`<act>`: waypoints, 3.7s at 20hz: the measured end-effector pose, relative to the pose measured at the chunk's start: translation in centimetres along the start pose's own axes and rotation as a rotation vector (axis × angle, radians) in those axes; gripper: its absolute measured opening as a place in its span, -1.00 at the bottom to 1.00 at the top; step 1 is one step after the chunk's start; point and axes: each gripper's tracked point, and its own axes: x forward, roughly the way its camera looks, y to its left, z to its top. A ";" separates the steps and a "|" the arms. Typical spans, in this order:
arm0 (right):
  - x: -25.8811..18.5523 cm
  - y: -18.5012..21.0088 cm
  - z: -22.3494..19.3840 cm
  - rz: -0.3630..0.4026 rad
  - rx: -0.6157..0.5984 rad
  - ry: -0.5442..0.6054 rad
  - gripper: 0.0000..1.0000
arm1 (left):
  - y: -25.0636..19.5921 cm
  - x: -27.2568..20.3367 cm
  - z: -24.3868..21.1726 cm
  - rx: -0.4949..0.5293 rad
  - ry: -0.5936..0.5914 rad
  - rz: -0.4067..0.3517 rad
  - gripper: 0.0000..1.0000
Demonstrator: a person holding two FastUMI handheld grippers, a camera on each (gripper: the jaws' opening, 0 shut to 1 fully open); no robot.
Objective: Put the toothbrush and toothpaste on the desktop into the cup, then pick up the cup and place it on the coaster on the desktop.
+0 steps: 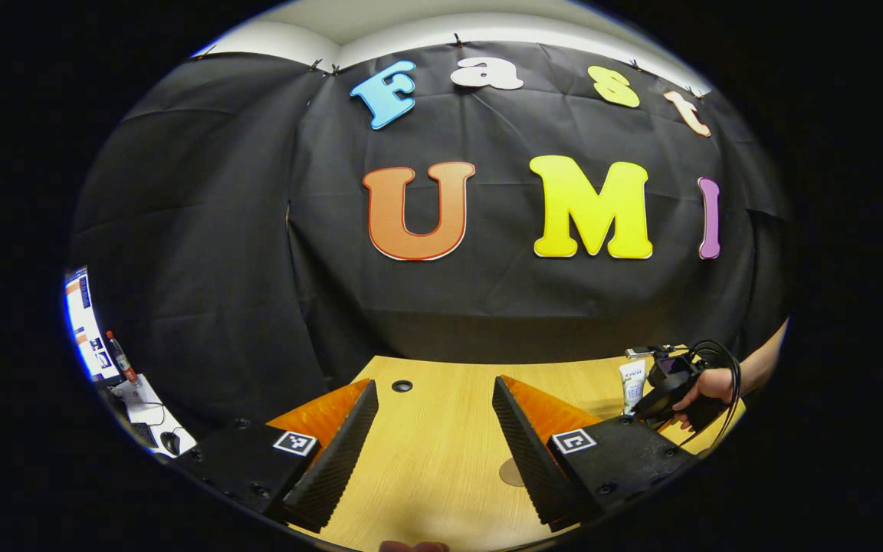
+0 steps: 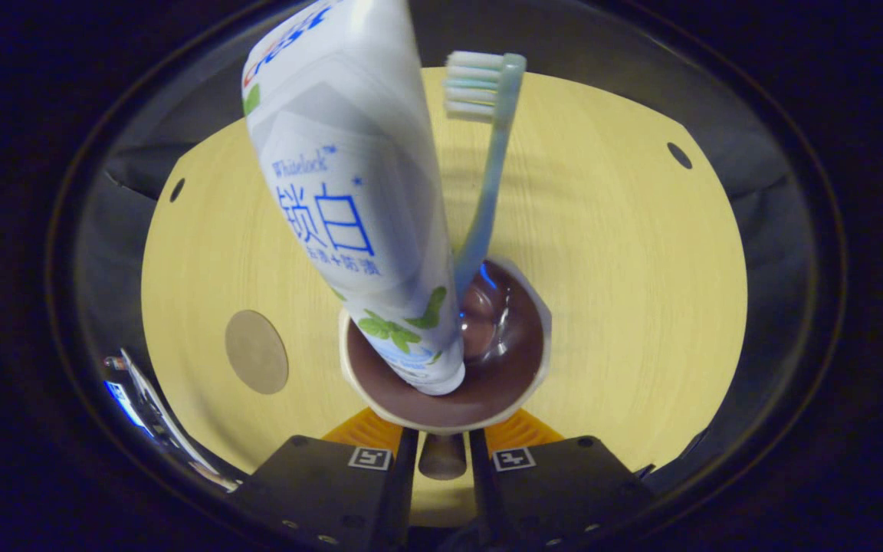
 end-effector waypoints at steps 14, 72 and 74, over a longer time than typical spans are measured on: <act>-0.3 -0.1 0.4 0.002 0.014 -0.042 -0.51 | 0.4 -0.5 0.3 -0.026 -0.007 -0.009 0.90; -0.2 18.3 -3.4 0.070 -0.267 -0.039 -0.58 | 10.5 -4.2 -2.1 -0.127 0.027 0.138 0.91; 0.3 18.1 -3.6 0.058 -0.260 -0.033 -0.58 | 10.7 -4.2 -2.2 -0.124 0.029 0.141 0.91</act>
